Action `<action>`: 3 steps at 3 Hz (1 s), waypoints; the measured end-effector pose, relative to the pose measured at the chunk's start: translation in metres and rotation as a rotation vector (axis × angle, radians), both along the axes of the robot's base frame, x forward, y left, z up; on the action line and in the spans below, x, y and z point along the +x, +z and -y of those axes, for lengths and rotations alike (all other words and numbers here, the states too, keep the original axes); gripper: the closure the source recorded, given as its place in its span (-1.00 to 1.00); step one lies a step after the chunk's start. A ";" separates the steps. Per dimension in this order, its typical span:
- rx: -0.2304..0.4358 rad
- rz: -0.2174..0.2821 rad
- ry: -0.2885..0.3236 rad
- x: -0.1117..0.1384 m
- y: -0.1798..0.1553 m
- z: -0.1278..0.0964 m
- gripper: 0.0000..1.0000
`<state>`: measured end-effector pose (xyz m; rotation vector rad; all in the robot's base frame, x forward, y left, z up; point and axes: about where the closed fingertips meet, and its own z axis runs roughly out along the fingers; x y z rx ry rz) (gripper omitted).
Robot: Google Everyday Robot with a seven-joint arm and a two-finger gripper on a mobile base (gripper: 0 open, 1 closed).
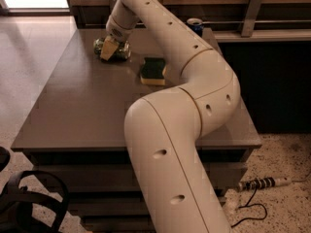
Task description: Knock green can over
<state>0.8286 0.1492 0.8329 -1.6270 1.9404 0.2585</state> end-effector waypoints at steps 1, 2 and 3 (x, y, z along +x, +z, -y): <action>-0.001 -0.004 0.002 0.000 -0.003 -0.002 0.70; -0.001 -0.004 0.002 0.000 -0.002 -0.002 0.20; -0.003 -0.007 0.004 0.000 -0.003 -0.003 -0.26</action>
Offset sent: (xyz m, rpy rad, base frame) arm -0.0001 0.0018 -0.0031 -0.0014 0.0040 0.0022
